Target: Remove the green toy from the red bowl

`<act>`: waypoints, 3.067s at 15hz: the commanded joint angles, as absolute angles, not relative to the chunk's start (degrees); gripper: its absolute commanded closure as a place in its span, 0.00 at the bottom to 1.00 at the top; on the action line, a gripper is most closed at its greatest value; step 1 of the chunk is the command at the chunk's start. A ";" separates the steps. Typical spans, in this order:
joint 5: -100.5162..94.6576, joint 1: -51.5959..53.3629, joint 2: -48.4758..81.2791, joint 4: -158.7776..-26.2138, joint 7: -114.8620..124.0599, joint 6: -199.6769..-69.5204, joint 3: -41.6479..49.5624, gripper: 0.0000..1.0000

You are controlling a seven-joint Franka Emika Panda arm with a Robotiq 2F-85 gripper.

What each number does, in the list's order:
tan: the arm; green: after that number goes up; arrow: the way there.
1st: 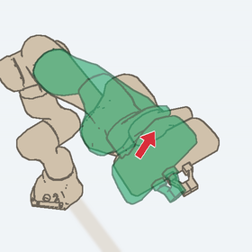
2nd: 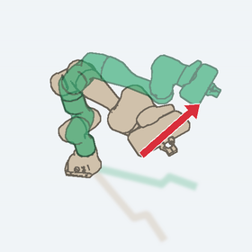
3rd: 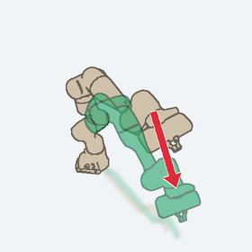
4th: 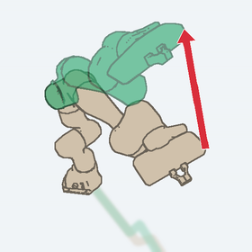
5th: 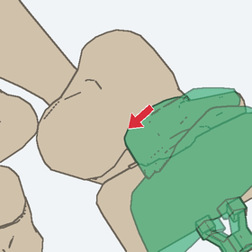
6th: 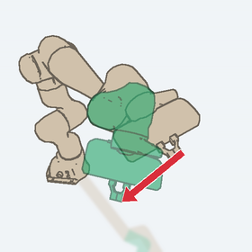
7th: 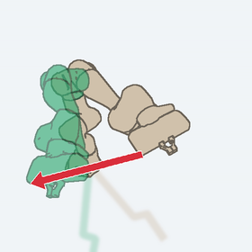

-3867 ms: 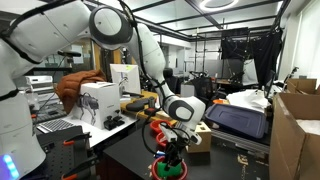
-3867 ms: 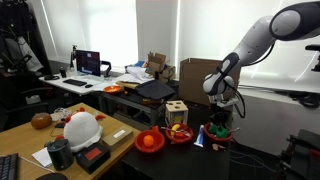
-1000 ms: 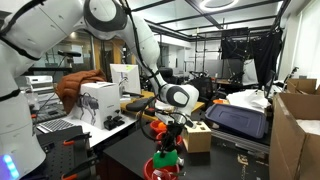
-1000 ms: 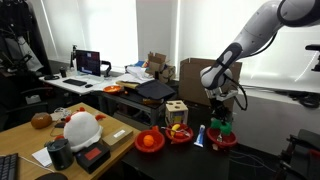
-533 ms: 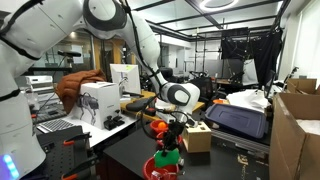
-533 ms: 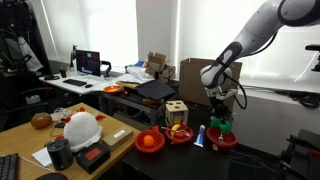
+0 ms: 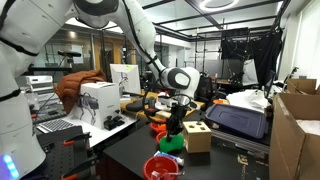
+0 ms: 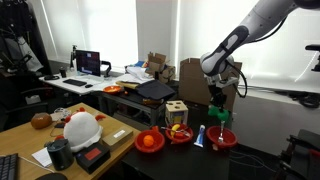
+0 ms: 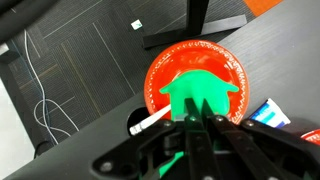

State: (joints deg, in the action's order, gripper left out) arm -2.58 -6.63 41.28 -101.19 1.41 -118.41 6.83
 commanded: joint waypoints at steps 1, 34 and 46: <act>-5.95 -4.08 35.13 -106.24 1.30 -117.32 6.63 0.98; -12.78 7.68 47.66 -108.00 -11.03 -118.49 -6.97 0.98; -10.53 7.47 49.15 -106.10 -18.43 -118.16 -11.75 0.98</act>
